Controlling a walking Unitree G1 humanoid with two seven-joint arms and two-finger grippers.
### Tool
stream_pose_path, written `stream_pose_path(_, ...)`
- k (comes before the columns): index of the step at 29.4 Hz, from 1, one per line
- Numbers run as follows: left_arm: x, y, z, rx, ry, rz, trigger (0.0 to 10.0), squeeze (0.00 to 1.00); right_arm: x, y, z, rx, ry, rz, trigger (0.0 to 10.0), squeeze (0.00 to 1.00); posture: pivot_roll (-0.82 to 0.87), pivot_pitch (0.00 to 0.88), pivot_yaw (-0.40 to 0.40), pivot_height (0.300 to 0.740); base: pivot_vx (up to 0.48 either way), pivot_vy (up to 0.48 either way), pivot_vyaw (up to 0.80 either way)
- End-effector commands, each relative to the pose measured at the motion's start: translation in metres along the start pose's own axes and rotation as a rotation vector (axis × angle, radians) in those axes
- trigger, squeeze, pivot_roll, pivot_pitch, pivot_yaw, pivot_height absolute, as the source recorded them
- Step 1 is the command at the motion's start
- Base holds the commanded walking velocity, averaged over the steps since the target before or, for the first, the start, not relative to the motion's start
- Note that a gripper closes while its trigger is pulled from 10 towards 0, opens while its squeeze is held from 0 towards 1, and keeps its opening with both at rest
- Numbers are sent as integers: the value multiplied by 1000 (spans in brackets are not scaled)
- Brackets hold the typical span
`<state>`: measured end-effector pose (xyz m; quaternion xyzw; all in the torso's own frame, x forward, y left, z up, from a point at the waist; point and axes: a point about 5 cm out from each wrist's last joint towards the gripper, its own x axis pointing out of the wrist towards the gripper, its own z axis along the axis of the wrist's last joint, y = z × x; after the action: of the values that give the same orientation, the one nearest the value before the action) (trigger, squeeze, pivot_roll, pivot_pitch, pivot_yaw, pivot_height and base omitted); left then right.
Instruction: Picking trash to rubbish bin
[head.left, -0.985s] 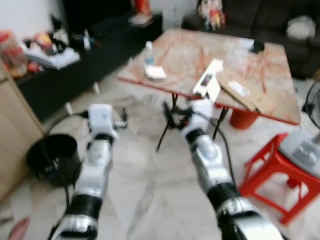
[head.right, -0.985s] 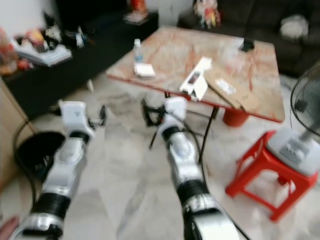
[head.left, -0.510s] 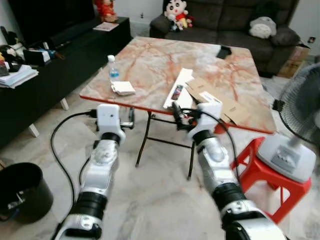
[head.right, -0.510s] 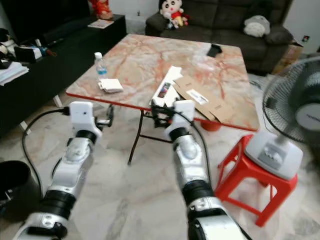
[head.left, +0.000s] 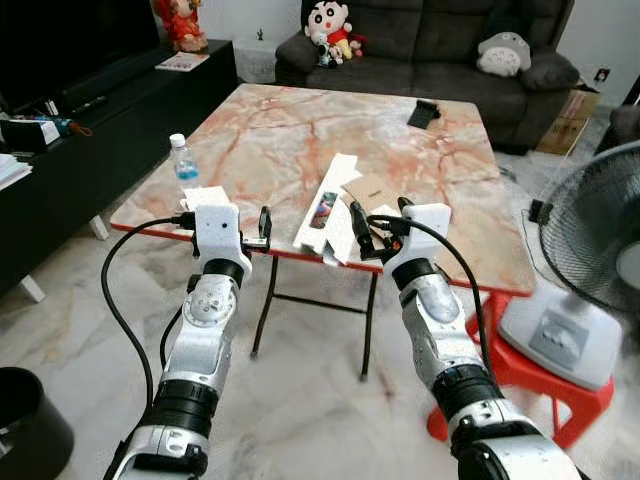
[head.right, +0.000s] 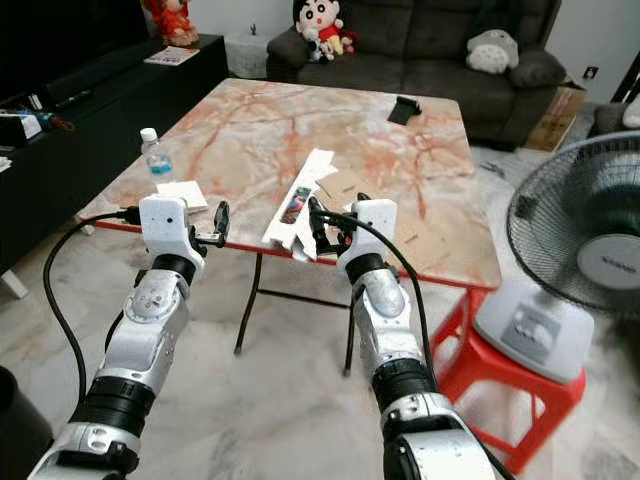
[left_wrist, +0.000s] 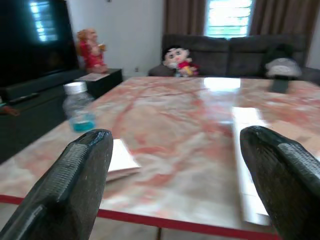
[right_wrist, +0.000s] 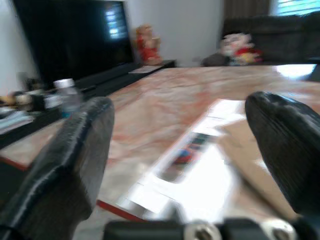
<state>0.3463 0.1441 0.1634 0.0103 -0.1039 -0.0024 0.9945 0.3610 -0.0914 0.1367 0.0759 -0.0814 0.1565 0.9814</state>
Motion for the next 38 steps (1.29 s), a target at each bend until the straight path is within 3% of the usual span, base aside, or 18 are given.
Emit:
stream_pose_path(1, 1, 4, 1, -1, 3, 15, 10000, 0, 4, 3, 7, -12, -23, 16, 10000, 0, 69, 8, -32, 740, 454, 0, 0)
stream_pose_path(34, -1, -4, -1, -15, 24, -37, 10000, 0, 4, 5, 5, -11, -7, 20, 10000, 0, 69, 9, -35, 740, 455, 0, 0)
stream_pose_path(38, -2, -8, -1, -28, 21, -64, 10000, 0, 4, 5, 5, -11, -8, 21, 10000, 0, 69, 9, -35, 740, 0, 0, 0)
